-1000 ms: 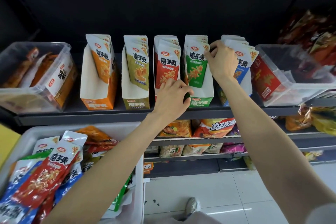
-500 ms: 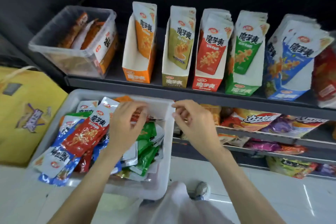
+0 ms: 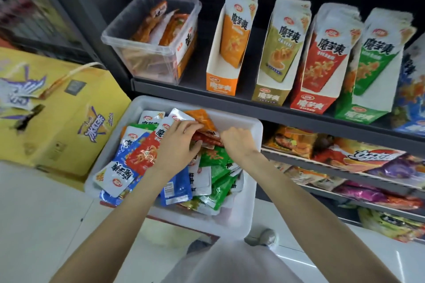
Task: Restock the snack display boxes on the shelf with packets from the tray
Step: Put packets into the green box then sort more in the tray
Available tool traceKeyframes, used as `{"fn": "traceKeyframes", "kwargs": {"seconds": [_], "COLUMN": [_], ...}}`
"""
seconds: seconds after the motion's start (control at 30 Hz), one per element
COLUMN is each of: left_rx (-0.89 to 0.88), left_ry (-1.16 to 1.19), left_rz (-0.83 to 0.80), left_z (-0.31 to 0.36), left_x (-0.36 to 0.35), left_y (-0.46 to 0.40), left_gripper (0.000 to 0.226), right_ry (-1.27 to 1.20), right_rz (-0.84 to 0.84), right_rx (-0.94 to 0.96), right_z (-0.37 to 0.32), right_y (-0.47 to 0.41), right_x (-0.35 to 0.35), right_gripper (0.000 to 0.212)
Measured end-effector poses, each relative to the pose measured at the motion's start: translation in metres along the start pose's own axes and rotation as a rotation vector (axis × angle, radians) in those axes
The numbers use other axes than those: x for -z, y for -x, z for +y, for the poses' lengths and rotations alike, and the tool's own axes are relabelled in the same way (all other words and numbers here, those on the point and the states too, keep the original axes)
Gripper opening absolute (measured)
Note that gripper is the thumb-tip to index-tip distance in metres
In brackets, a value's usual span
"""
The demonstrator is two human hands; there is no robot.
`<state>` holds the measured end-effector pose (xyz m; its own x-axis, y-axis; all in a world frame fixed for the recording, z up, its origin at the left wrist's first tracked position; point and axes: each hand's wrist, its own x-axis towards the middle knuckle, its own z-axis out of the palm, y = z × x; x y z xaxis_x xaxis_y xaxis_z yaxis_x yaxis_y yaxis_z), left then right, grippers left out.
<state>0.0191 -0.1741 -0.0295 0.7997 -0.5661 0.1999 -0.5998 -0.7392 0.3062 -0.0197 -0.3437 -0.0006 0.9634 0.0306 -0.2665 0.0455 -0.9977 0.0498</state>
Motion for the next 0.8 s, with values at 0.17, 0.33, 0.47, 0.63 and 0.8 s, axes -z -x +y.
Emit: {"fn": "traceKeyframes", "kwargs": {"seconds": [0.17,0.33,0.47,0.63,0.8], "left_rx": [-0.249,-0.246,0.329,0.334,0.184], "left_ry": [-0.013,0.385,1.077,1.182,0.930], "left_rz": [-0.180,-0.017,-0.251,-0.466,-0.437], "left_z": [0.008,0.044,0.080,0.095,0.107], "left_x": [-0.001,0.020,0.047,0.053,0.052], "left_y": [-0.023,-0.019,-0.019,-0.026,-0.041], "left_gripper": [0.076,0.049,0.011,0.014,0.018], "right_ry": [-0.236,-1.516,-1.986,-1.590,-1.402], "right_rz": [0.285,0.090,0.020,0.310,0.541], "right_rx": [-0.085,-0.129,-0.142,-0.170,-0.205], "right_z": [0.018,0.055,0.073,0.083,0.099], "right_y": [0.028,0.065,0.081,0.084,0.092], "right_x": [0.021,0.057,0.066,0.061,0.062], "right_gripper": [0.018,0.015,0.030,0.009,0.009]}}
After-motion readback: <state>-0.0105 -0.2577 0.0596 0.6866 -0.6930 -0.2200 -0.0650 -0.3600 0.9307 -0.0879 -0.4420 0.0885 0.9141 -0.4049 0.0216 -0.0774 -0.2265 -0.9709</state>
